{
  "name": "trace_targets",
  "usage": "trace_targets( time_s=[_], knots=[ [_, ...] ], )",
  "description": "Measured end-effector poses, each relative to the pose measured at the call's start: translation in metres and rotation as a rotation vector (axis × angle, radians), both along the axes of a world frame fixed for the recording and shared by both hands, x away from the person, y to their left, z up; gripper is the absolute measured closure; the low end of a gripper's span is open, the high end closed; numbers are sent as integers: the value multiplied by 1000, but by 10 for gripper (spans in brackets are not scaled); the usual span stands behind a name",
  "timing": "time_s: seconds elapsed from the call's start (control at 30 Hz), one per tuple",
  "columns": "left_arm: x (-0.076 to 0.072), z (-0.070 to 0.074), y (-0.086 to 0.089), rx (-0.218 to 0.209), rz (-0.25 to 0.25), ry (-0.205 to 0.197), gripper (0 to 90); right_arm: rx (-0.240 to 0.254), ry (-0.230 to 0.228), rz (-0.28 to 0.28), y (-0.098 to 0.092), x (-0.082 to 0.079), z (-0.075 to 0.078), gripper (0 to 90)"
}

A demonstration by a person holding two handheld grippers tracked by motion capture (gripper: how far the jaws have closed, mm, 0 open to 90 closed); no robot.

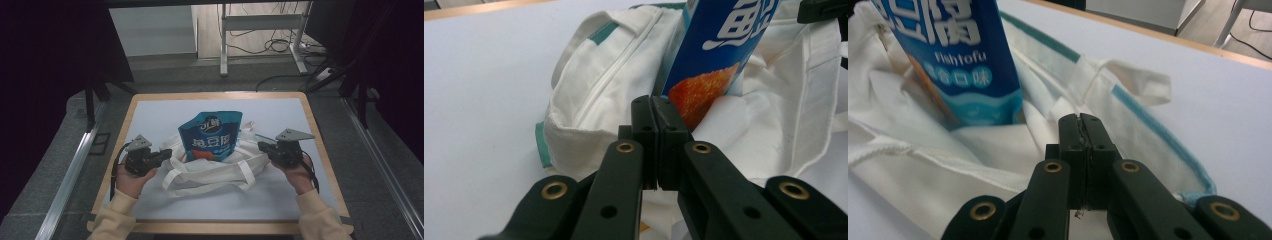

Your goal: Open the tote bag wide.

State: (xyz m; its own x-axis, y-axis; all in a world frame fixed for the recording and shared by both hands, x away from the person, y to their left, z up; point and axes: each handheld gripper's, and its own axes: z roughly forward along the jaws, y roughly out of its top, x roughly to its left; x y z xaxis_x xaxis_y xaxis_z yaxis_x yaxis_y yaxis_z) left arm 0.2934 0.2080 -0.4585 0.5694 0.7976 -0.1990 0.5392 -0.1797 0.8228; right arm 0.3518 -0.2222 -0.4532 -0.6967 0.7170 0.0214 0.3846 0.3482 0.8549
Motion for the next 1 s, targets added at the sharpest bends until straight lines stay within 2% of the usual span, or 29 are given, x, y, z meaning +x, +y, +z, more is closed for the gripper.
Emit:
trace_targets(
  time_s=[0.2, 0.43, 0.53, 0.73, 1.0],
  knots=[
    [-2, -9, 0, 11, 0, 20, 888, -26, 24, 0, 0, -2, -12, 880],
    [-4, -15, 2, 13, -5, 30, 894, -41, 29, 1, -1, -3, -17, 884],
    [-5, -23, -4, 44, -18, 52, 894, -55, 41, 0, -3, -4, -22, 886],
    [-5, -23, -7, 57, -21, 43, 893, -61, 52, 2, -3, -5, -26, 886],
    [-2, -30, -7, 61, -21, 58, 895, -68, 64, 7, -4, -4, -30, 886]
  ],
)
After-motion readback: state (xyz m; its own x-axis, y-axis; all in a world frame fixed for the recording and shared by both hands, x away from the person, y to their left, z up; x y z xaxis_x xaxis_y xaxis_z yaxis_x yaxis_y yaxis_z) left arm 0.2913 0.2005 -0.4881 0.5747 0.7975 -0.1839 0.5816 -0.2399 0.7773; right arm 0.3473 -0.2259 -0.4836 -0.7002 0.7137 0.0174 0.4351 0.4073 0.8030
